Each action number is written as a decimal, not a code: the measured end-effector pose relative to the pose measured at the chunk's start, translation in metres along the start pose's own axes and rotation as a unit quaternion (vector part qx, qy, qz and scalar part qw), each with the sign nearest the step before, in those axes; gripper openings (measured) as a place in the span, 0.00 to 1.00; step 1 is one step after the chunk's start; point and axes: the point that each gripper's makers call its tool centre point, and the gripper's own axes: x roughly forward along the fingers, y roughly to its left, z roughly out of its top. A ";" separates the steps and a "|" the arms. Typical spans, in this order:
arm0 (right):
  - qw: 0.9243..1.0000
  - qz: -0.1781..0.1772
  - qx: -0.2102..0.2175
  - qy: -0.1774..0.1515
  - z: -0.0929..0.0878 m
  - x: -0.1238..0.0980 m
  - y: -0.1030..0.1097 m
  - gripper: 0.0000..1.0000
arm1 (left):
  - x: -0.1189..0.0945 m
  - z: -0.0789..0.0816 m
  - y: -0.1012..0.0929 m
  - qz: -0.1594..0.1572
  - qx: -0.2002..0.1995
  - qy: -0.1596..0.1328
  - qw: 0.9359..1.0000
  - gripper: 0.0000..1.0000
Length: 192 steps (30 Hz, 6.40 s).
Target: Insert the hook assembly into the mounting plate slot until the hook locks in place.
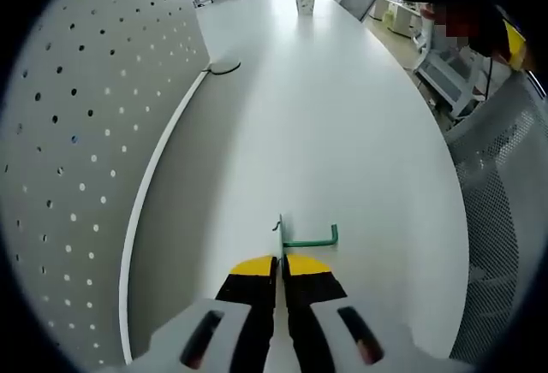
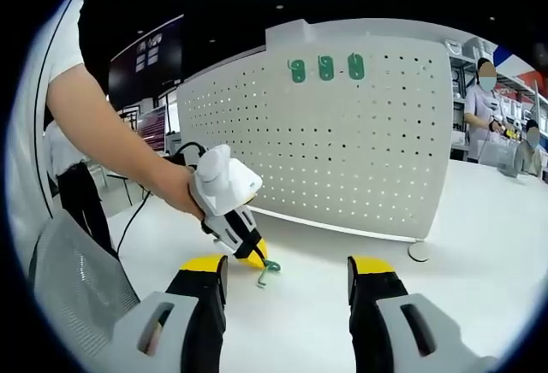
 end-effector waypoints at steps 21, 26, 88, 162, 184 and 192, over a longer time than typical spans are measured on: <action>1.000 0.004 -0.004 -0.006 0.005 0.001 0.001 0.55 | -0.012 0.005 0.016 0.018 -0.100 -0.091 0.991 0.01; 1.000 0.005 -0.003 -0.009 0.007 0.002 0.001 0.55 | -0.025 0.015 0.022 0.023 -0.128 -0.141 0.981 0.01; 0.995 0.043 0.002 -0.095 0.087 0.020 0.027 0.55 | -0.201 0.098 0.037 0.143 -0.168 -0.481 0.848 0.02; 0.975 0.067 0.122 -0.171 0.141 0.056 0.047 0.02 | -0.217 0.120 0.010 0.154 -0.170 -0.505 0.832 0.01; 0.976 0.058 0.112 -0.176 0.148 0.056 0.043 0.01 | -0.205 0.114 0.015 0.164 -0.177 -0.477 0.845 0.54; 0.977 0.059 0.113 -0.174 0.148 0.055 0.045 0.01 | -0.203 0.106 0.020 0.176 -0.192 -0.469 0.844 0.82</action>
